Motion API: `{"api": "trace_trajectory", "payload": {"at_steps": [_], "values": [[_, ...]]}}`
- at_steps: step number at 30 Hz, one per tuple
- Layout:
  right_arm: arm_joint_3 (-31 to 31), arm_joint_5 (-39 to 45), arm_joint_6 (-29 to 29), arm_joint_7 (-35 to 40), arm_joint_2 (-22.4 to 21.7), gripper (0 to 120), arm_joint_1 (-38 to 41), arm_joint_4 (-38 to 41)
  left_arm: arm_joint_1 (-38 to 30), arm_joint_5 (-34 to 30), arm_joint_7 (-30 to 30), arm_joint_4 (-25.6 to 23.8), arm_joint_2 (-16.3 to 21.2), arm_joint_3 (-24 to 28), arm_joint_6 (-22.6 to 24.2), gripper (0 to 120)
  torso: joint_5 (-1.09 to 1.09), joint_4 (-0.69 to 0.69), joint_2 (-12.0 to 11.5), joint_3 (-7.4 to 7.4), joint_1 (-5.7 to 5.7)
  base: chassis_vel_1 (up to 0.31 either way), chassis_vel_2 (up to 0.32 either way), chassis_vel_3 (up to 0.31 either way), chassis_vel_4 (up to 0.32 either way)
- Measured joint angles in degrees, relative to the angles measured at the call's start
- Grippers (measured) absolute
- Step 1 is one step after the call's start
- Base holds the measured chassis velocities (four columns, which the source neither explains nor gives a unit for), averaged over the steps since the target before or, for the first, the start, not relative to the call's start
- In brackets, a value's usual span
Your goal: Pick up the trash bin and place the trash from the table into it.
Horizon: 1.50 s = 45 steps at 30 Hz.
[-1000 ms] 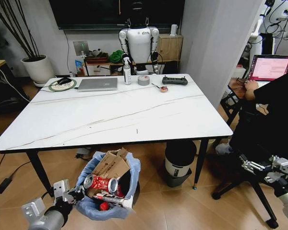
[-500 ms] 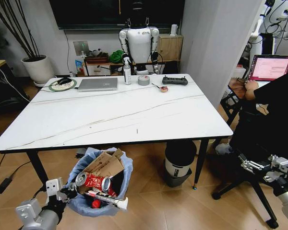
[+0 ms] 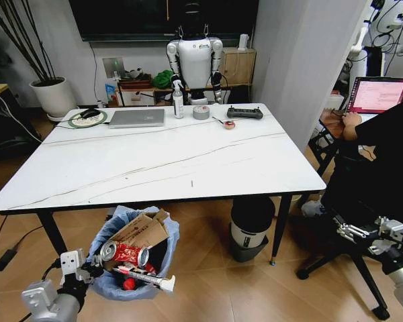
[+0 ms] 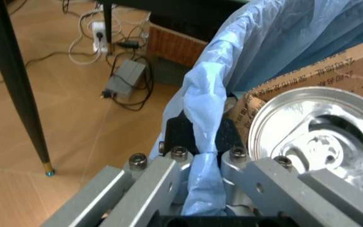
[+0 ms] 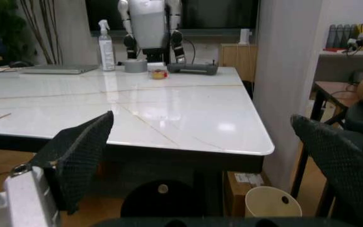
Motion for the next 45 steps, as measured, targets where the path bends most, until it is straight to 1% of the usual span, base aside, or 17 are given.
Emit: {"api": "trace_trajectory", "payload": {"at_steps": [4, 9, 17, 24, 30, 31, 35, 36, 42, 45], "values": [[-0.01, 0.01, 0.0, 0.01, -0.01, 100, 0.02, 0.0, -0.09, -2.11, 0.02, 0.97, -0.7, 0.93, -0.25, 0, 0.0, 0.0, 0.0, 0.0, 0.0, 0.0, 0.0, 0.0, 0.0], [-0.03, 0.03, 0.0, 0.01, -0.02, 100, 0.02, 0.0, -0.78, -5.08, -0.04, 2.39, -2.48, 2.68, -0.33, 0, 0.0, 0.0, 0.0, 0.0, 0.0, 0.0, 0.0, 0.0, 0.0], [-0.04, 0.04, 0.0, 0.01, -0.02, 100, 0.03, 0.0, -1.58, -6.37, 0.07, 4.08, -3.34, 2.86, -0.52, 0, 0.0, 0.0, 0.0, 0.0, 0.0, 0.0, 0.0, 0.0, 0.0], [-0.04, 0.04, 0.0, 0.01, -0.02, 100, 0.03, 0.0, -2.18, -6.34, 0.26, 3.85, -3.21, 2.78, -0.57, 0, 0.0, 0.0, -0.05, -0.03, -0.03, 0.0, 0.0, 0.0, 0.0], [-0.04, 0.04, 0.0, 0.01, -0.02, 100, 0.03, 0.0, -2.34, -6.33, 0.57, 3.6, -3.02, 2.52, -0.57, 0, 0.0, 0.0, -1.71, -0.91, -0.79, 0.0, 0.0, 0.0, 0.0], [-0.04, 0.04, 0.0, 0.01, -0.02, 100, 0.03, 0.0, -2.34, -6.33, 0.57, 3.6, -3.02, 2.52, -0.57, 0, 0.0, 0.0, -1.71, -0.91, -0.79, 0.0, 0.0, 0.0, 0.0], [-0.04, 0.04, -0.01, 0.02, -0.02, 100, 0.03, 0.0, -2.41, -6.34, 0.62, 3.41, -3.02, 2.39, -0.53, 0, 0.0, 0.0, -3.13, -1.68, -1.43, 0.0, 0.0, 0.0, 0.0], [-0.04, 0.04, -0.01, 0.02, -0.02, 100, 0.03, 0.0, -2.41, -6.34, 0.62, 3.41, -3.02, 2.39, -0.53, 0, 0.0, 0.0, -3.13, -1.68, -1.43, 0.0, 0.0, 0.0, 0.0], [-0.04, 0.04, -0.01, 0.02, -0.02, 100, 0.03, 0.0, -2.39, -6.25, 0.66, 3.25, -3.15, 2.32, -0.45, 0, 0.0, 0.0, -5.46, -2.99, -2.45, 0.0, 0.0, 0.0, 0.0], [-0.05, 0.04, -0.01, 0.02, -0.02, 100, 0.03, 0.0, -2.38, -6.23, 0.68, 3.24, -3.21, 2.31, -0.43, 0, 0.0, 0.0, -6.05, -3.33, -2.71, 0.0, 0.0, 0.0, 0.0]]}}
